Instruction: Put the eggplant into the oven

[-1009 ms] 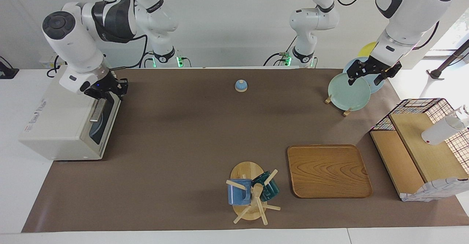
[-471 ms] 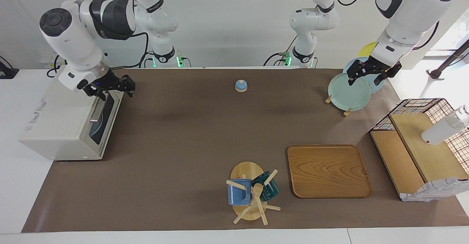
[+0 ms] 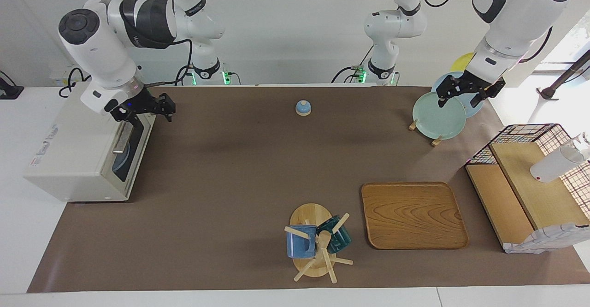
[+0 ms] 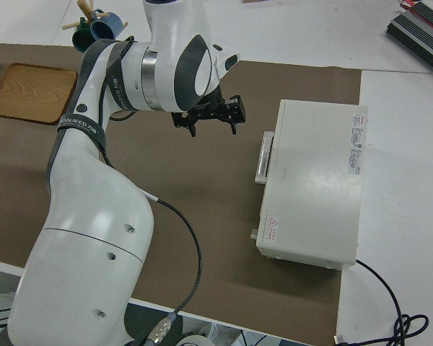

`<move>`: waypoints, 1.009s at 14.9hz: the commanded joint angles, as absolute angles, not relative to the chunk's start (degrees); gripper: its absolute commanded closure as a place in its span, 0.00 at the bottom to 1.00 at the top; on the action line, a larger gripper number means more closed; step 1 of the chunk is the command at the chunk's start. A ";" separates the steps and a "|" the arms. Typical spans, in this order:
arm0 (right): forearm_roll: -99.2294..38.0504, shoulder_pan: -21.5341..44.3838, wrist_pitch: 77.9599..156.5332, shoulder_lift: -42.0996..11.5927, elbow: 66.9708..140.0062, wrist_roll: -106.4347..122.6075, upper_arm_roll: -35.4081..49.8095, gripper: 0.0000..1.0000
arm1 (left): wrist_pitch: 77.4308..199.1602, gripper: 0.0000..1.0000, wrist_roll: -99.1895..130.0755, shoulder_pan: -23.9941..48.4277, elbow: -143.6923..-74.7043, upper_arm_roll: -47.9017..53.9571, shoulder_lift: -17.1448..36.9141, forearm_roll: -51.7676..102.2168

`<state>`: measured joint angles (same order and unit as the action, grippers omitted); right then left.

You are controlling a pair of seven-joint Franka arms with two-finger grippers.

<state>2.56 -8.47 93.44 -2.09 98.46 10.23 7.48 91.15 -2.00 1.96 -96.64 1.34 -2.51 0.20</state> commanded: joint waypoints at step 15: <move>0.79 2.19 87.89 -0.79 93.78 5.71 -5.00 0.00 | 90.62 0.00 -1.85 2.02 -96.15 1.32 -2.64 -0.97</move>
